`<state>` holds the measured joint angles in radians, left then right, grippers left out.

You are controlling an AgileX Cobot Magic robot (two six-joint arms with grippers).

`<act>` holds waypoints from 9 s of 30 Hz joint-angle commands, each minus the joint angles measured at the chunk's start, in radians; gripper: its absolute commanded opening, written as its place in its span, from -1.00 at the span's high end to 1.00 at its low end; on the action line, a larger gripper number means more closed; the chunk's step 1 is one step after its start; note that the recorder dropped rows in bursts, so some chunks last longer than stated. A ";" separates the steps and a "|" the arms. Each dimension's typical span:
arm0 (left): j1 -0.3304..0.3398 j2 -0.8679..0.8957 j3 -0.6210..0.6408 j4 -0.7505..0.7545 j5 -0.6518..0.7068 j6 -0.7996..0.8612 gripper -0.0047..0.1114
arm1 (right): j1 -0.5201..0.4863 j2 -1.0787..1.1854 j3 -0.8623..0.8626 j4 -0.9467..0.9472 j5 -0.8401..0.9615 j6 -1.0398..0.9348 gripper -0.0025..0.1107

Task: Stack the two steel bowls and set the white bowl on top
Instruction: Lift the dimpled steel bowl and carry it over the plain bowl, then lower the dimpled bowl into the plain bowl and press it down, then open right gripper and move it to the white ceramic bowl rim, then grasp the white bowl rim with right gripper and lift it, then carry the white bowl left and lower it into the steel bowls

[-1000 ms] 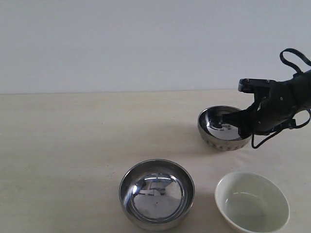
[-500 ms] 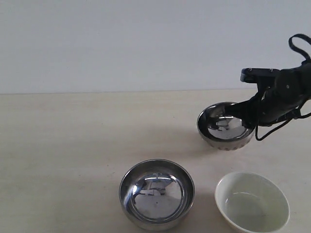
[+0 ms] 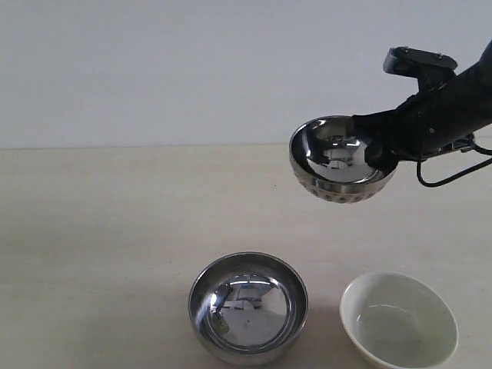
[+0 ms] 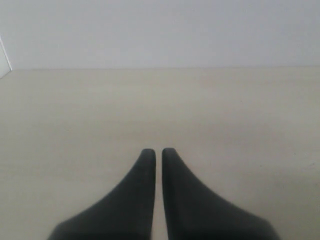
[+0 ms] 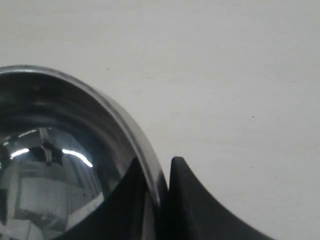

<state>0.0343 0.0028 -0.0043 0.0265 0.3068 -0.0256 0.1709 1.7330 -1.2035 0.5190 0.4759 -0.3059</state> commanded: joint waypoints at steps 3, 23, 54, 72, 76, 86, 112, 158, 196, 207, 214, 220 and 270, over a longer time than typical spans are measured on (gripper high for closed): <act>0.003 -0.003 0.004 -0.007 0.001 -0.013 0.85 | 0.018 -0.040 0.005 0.161 0.147 -0.163 0.96; 0.003 -0.003 0.004 -0.007 0.001 -0.013 0.85 | 0.309 0.011 0.005 0.093 0.191 -0.181 0.96; 0.003 -0.003 0.004 -0.007 0.001 -0.013 0.85 | 0.359 0.151 0.005 0.054 0.202 -0.276 0.87; 0.003 -0.003 0.004 -0.007 0.001 -0.013 0.85 | 0.359 0.044 0.005 0.054 0.174 -0.283 0.33; 0.003 -0.003 0.004 -0.007 0.001 -0.013 0.85 | 0.379 -0.011 0.005 0.054 0.213 -0.311 0.85; 0.003 -0.003 0.004 -0.007 0.001 -0.013 0.85 | 0.576 0.064 0.005 0.048 0.187 -0.314 0.96; 0.003 -0.003 0.004 -0.007 0.001 -0.013 0.85 | 0.617 0.198 0.005 -0.152 0.158 -0.132 0.96; 0.003 -0.003 0.004 -0.007 0.001 -0.013 0.85 | 0.571 -0.102 0.005 -0.781 0.334 0.445 0.96; 0.003 -0.003 0.004 -0.007 0.001 -0.013 0.85 | -0.012 -0.007 0.343 -0.288 0.166 0.035 0.13; 0.003 -0.003 0.004 -0.007 0.001 -0.013 0.85 | -0.012 0.070 0.343 -0.278 0.125 0.004 0.92; 0.003 -0.003 0.004 -0.007 0.001 -0.013 0.85 | -0.012 0.037 0.339 -0.267 0.104 0.000 0.96; 0.003 -0.003 0.004 -0.007 0.001 -0.013 0.85 | -0.012 -0.054 0.311 -0.223 0.136 0.001 0.96; 0.003 -0.003 0.004 -0.007 0.001 -0.013 0.85 | 0.280 -0.074 0.284 0.320 0.052 -0.436 0.79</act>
<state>0.0343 0.0028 -0.0043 0.0265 0.3068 -0.0256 0.4494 1.6632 -0.9125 0.8344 0.5180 -0.7311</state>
